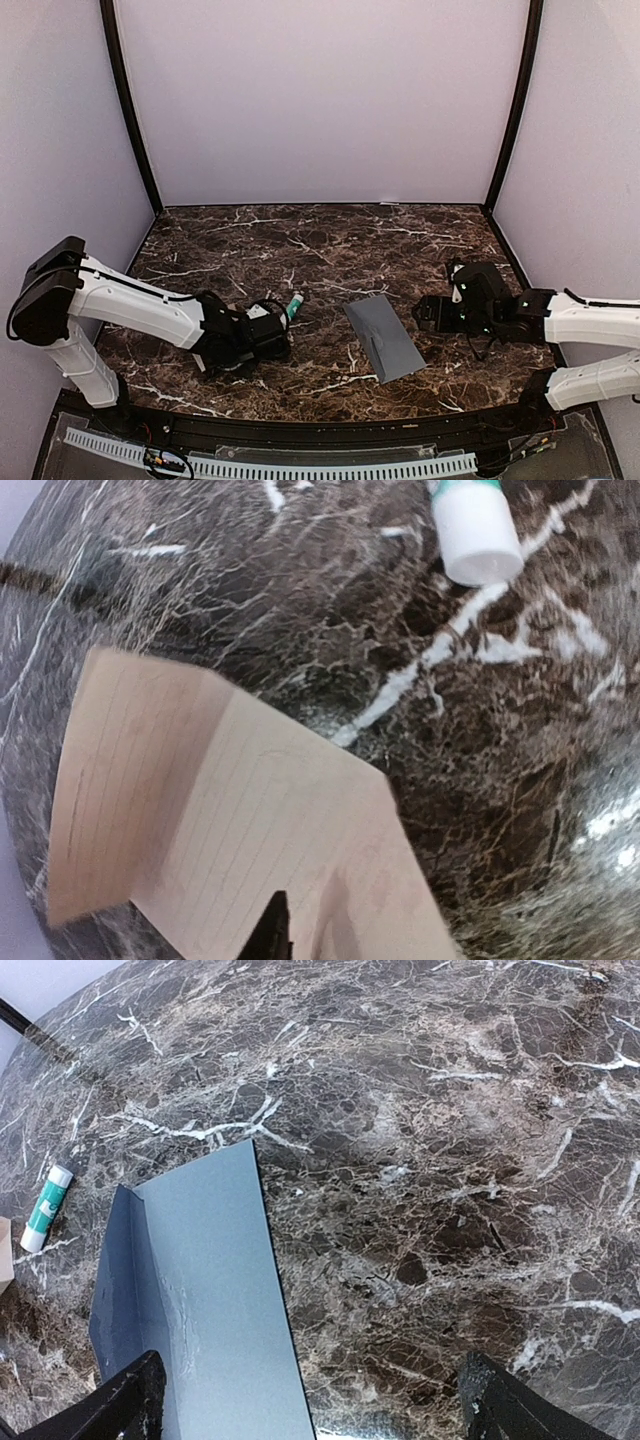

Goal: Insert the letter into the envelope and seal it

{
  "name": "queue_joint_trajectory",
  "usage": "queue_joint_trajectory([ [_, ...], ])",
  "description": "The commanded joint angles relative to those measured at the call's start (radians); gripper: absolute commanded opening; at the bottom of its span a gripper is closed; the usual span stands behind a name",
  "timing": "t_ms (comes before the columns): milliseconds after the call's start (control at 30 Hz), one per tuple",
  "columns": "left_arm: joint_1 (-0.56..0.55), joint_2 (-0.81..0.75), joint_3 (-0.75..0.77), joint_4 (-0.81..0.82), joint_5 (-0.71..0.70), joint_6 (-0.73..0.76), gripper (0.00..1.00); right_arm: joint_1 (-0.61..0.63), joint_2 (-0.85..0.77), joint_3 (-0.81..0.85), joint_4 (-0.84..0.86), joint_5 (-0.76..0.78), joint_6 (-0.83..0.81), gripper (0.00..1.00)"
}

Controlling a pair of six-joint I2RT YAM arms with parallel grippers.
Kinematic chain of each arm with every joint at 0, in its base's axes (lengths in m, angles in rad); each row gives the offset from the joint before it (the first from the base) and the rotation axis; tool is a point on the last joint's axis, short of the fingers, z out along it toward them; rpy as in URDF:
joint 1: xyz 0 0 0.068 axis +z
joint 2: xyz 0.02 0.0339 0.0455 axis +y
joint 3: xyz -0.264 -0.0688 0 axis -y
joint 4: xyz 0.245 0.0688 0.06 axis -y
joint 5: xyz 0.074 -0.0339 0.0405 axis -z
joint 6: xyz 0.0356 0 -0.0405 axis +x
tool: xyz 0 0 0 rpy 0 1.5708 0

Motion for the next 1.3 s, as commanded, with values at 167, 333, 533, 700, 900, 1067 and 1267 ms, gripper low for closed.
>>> queue_joint_trajectory([
  [167,0.000,-0.038,0.112,0.001,-0.021,0.061,0.00,0.011,-0.093,0.005,0.045,-0.046,-0.012,0.99],
  [333,-0.006,-0.150,0.138,0.163,0.058,0.172,0.00,0.016,-0.182,-0.011,0.131,-0.159,-0.020,0.99],
  [533,-0.006,-0.198,0.177,0.336,0.140,0.264,0.00,0.055,-0.237,-0.044,0.252,-0.304,-0.025,0.99],
  [700,-0.006,-0.201,0.207,0.487,0.289,0.325,0.00,0.127,-0.224,-0.059,0.355,-0.344,-0.044,0.99],
  [900,-0.007,-0.206,0.251,0.600,0.510,0.387,0.00,0.183,-0.184,-0.063,0.440,-0.353,-0.082,0.99],
  [1067,-0.007,-0.213,0.301,0.643,0.697,0.415,0.00,0.186,-0.167,-0.108,0.567,-0.414,-0.145,0.99],
  [1267,-0.007,-0.215,0.361,0.661,0.838,0.416,0.00,0.187,-0.203,-0.132,0.659,-0.442,-0.228,0.99],
])
